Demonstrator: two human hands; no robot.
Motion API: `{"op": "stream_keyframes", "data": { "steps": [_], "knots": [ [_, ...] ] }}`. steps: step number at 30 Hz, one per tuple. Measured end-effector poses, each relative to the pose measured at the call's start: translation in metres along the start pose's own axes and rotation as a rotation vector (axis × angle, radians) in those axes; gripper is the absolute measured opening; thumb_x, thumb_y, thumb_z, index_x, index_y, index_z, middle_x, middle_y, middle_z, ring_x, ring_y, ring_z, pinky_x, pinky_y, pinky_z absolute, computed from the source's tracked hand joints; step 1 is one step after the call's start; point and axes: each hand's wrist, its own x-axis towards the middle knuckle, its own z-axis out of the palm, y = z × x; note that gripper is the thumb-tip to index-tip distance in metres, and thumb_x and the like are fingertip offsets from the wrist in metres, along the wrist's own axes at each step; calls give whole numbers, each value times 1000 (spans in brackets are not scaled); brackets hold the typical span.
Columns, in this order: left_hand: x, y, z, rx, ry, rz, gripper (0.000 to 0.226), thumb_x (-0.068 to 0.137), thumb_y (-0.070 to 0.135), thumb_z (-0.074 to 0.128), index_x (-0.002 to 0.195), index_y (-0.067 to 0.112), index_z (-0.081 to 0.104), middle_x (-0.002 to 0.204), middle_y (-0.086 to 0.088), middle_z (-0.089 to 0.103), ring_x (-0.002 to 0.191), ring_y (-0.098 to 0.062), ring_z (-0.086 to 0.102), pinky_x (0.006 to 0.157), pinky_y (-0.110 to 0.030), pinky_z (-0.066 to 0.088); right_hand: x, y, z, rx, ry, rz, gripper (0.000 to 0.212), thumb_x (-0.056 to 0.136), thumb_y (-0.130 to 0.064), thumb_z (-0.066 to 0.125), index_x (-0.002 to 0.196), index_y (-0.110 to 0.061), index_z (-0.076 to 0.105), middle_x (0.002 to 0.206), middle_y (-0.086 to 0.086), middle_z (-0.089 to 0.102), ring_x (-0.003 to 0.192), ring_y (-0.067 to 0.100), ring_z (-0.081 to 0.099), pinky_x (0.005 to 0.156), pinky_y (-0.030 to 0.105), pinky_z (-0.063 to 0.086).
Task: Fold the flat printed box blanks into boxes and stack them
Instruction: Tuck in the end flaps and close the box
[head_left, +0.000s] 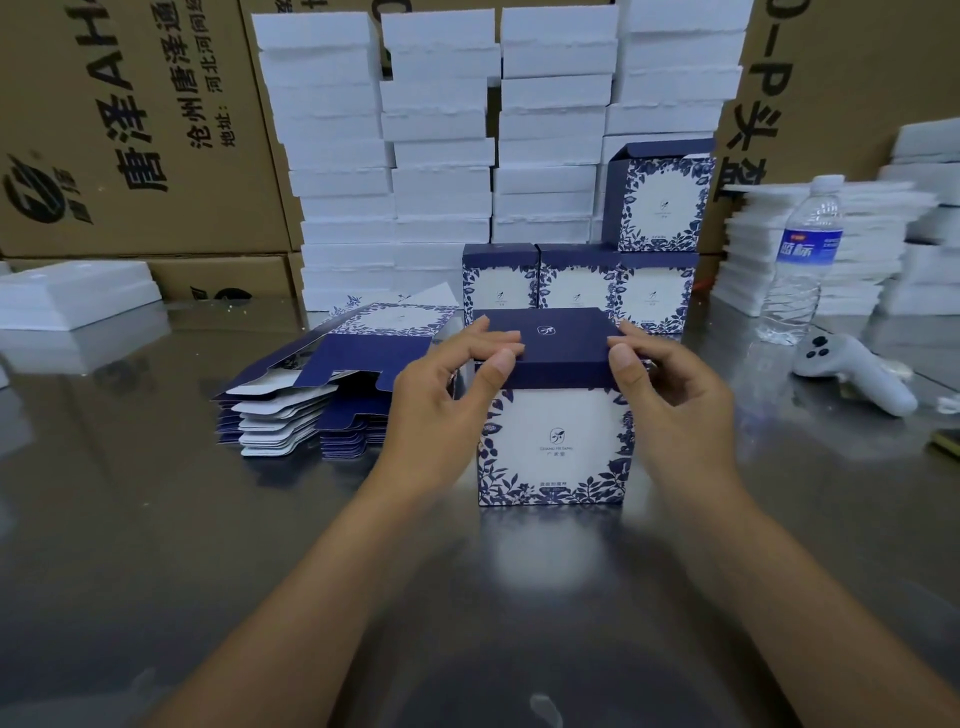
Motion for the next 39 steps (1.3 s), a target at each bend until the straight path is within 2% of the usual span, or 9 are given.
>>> {"op": "stream_keyframes", "data": {
  "steps": [5, 14, 18, 24, 28, 31, 34, 36, 39],
  "knots": [
    [0, -3, -3, -55, -21, -5, 17, 92, 13, 55, 91, 26, 67, 108, 16, 65, 125, 4, 46, 107, -18, 35, 3, 5, 0, 13, -7, 1, 7, 73, -43, 64, 76, -41, 70, 100, -21, 68, 116, 5, 57, 89, 20, 47],
    [3, -3, -8, -5, -61, 19, 17, 90, 19, 55, 92, 31, 66, 106, 19, 65, 124, 5, 47, 108, -21, 34, 3, 7, -5, -53, -53, -18, 20, 85, -49, 50, 85, -45, 69, 105, -31, 64, 116, -4, 54, 89, 9, 42],
    [5, 0, -17, 14, -159, 19, 25, 95, 9, 50, 98, 30, 64, 110, 18, 63, 122, 11, 45, 97, -6, 33, 3, 8, -6, -115, -48, -40, 23, 87, -52, 46, 85, -48, 68, 115, -24, 61, 115, -3, 54, 91, 13, 43],
    [7, 1, -18, 10, -132, 38, 28, 92, 5, 55, 94, 30, 67, 102, 19, 66, 114, 11, 52, 91, -6, 38, 2, 3, -3, -174, -31, -32, 20, 88, -47, 48, 82, -45, 67, 120, -12, 62, 105, -8, 57, 80, 8, 43],
    [-1, -7, -11, -15, -53, 37, 16, 89, 20, 57, 95, 31, 67, 116, 16, 63, 125, 2, 48, 106, -25, 38, -6, -3, 1, -431, 62, -161, 12, 93, -42, 51, 93, -40, 62, 109, -16, 55, 101, 0, 54, 80, 29, 49],
    [-8, -11, -4, 34, -7, 18, 19, 84, 37, 53, 99, 39, 63, 134, 13, 49, 132, 1, 38, 109, -35, 37, -22, -6, 12, -639, 71, -216, 29, 88, -43, 54, 116, -33, 58, 127, -5, 40, 114, 9, 44, 91, 27, 42],
    [-11, -11, -2, 46, -7, 13, 19, 88, 35, 52, 102, 45, 60, 138, 9, 41, 135, 3, 30, 103, -18, 36, -40, -4, 28, -783, 8, -209, 63, 84, -35, 66, 140, -40, 37, 149, 10, 15, 135, 15, 21, 101, 11, 16],
    [-12, -11, 0, 54, -6, 18, 22, 93, 26, 53, 104, 44, 59, 135, 8, 45, 133, 0, 34, 99, -11, 36, -50, -1, 37, -837, -47, -165, 89, 79, -42, 70, 143, -51, 8, 154, 6, -11, 142, 15, 2, 108, 23, 14],
    [-16, -12, 5, 68, 28, -11, 28, 95, 22, 53, 106, 47, 58, 125, 14, 53, 128, -9, 43, 107, -33, 38, -55, 2, 45, -919, -44, -104, 113, 70, -51, 76, 139, -51, -13, 152, 8, -28, 144, 21, -11, 111, 40, 20]
  ]
}}
